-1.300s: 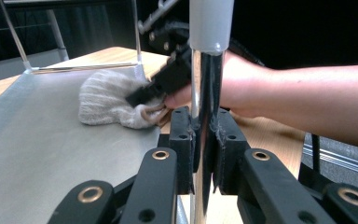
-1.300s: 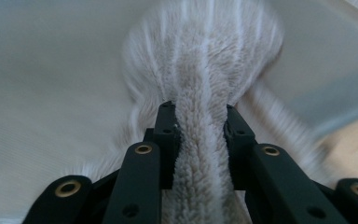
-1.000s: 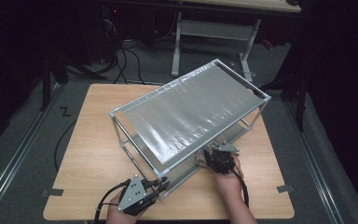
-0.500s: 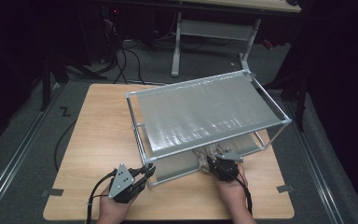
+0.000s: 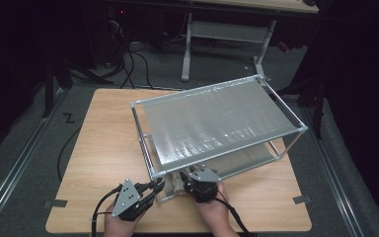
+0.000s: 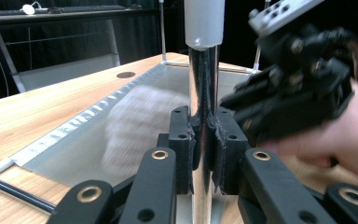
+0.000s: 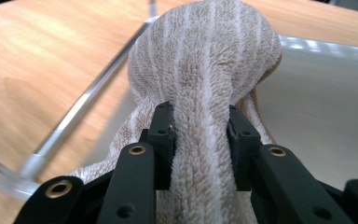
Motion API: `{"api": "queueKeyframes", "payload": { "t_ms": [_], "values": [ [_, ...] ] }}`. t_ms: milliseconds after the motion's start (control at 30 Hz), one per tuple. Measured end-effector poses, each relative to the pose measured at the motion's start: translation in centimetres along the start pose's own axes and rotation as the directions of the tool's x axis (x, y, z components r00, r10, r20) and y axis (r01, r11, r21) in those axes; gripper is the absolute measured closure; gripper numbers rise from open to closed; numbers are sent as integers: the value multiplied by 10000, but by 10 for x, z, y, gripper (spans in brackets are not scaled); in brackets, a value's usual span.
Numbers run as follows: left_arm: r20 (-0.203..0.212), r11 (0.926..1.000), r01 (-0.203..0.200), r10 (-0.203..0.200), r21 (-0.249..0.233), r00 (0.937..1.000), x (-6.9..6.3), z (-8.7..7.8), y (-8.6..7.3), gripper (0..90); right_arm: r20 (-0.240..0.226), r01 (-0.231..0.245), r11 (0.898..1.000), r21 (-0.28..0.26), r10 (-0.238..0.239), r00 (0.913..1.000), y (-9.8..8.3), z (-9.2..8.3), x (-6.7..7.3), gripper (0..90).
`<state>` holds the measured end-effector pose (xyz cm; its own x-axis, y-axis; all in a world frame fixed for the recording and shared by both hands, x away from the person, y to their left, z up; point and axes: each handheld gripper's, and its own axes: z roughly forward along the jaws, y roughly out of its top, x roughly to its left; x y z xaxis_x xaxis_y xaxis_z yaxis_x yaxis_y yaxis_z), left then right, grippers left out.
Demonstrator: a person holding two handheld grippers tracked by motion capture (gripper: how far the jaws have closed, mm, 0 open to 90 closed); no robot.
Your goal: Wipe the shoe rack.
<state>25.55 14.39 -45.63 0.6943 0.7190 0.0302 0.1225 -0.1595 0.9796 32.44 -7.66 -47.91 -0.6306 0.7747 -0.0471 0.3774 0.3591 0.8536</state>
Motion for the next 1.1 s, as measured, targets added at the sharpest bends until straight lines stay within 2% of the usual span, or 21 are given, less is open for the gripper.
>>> {"api": "queueKeyframes", "payload": {
  "t_ms": [33, 100, 133, 233, 300, 433, 500, 533, 600, 633, 700, 900, 1000, 1100],
  "values": [
    [-1, 10000, 5, -5, -6, 10000, 0, 0, 0, 800, -107, -141, 9998, 157, 143, 9998, -1, 4, 7, 682],
    [15, 10000, -40, 40, 61, 10000, 0, 0, 0, 801, -190, 345, 9979, 542, -335, 9993, -4, 14, 18, 668],
    [20, 10000, -48, 47, 74, 10000, 0, 0, -1, 800, -187, 371, 9969, 693, -359, 9992, -7, 17, 21, 659],
    [54, 10000, -35, 35, 48, 10000, 0, -1, -1, 800, -445, -37, 9957, 930, 79, 9990, -8, 19, 24, 583],
    [40, 10000, -39, 38, 36, 10000, 0, -1, -1, 800, -526, 153, 9979, 623, -120, 9985, -6, 15, 22, 537],
    [33, 10000, -72, 72, 29, 10000, 0, -1, -2, 799, -584, 175, 9998, -17, -176, 9981, -5, 7, 21, 486],
    [12, 10000, -88, 88, 43, 10000, 0, -1, -2, 798, -564, 290, 9995, -130, -296, 9980, -7, 4, 23, 498],
    [13, 10000, -84, 84, 40, 10000, 0, -1, -2, 798, -516, 374, 9992, -141, -381, 9979, -8, 4, 24, 540],
    [60, 10000, -37, 37, 81, 10000, 0, -1, -1, 801, -160, 757, 9971, 119, -755, 9970, -11, 5, 27, 623],
    [48, 9999, -59, 58, 114, 10000, 0, -2, -1, 802, -123, 799, 9966, 224, -796, 9968, -13, 6, 28, 632],
    [31, 9999, -39, 39, 131, 10000, 1, -4, -1, 803, -318, 694, 9965, 466, -679, 9972, -15, 10, 29, 637],
    [-9, 9999, -17, 18, 169, 10000, 2, -11, -2, 803, -180, 858, 9938, 705, -848, 9962, -17, 14, 30, 628],
    [-27, 9999, 5, -4, 125, 10000, 2, -12, -3, 803, -88, 720, 9934, 891, -715, 9974, -18, 14, 26, 627],
    [-48, 10000, 16, -16, 88, 10000, 1, -12, -3, 803, 89, 830, 9926, 883, -841, 9964, -20, 12, 20, 627]
  ]
}}
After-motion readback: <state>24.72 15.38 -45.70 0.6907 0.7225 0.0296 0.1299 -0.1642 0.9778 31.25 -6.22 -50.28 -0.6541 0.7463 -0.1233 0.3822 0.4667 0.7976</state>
